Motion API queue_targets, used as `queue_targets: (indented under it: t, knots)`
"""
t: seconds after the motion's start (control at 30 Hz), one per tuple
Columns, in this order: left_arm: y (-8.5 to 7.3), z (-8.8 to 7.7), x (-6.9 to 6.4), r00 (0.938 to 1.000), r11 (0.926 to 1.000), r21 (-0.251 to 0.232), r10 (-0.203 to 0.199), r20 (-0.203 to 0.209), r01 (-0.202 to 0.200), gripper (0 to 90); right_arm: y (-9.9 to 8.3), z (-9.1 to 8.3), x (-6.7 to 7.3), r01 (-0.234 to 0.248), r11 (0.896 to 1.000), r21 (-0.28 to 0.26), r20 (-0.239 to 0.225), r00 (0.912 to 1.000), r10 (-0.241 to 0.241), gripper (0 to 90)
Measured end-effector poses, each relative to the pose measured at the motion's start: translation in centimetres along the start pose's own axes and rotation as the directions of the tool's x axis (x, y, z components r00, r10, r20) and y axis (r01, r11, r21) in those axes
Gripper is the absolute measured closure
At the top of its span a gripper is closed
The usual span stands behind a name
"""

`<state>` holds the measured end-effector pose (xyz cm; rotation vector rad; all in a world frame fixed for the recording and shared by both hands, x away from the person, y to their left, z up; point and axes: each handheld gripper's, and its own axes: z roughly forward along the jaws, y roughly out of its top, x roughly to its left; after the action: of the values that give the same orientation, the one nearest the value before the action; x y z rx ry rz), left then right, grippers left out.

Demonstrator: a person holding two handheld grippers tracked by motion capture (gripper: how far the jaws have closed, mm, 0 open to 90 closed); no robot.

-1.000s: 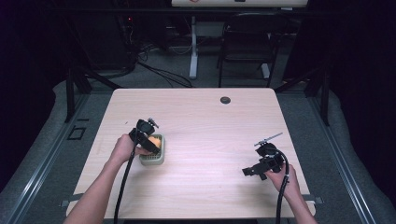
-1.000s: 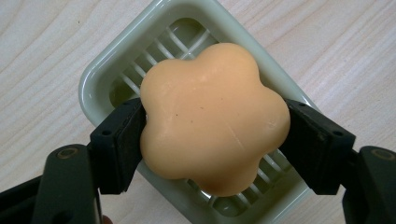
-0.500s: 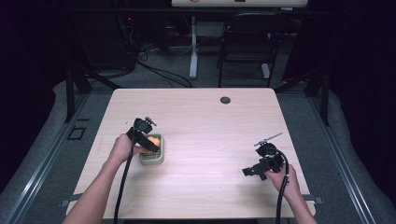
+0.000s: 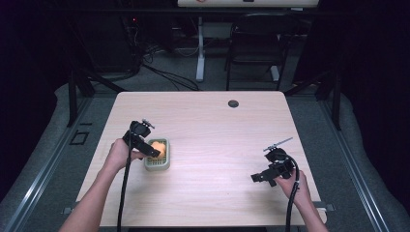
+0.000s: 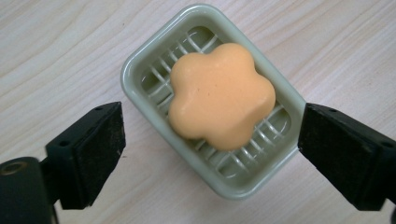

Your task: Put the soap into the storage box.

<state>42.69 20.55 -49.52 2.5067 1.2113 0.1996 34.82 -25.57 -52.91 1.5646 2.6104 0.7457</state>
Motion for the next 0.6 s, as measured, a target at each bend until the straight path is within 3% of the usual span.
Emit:
queue_targets:
  t: [0.23,0.6]
  knots:
    - [-1.1,-1.5,-0.4,0.9999,0.9999,-0.012,0.006,-0.011,-0.007,1.4,0.0,-0.1,-0.1,0.006,1.000,0.002,0.007,1.0000,-0.006,6.9]
    - [-4.3,-2.9,-0.8,0.9999,0.9999,-0.009,0.009,-0.010,-0.009,0.1,0.0,-0.1,-0.1,0.003,1.000,0.001,0.005,1.0000,-0.003,6.8]
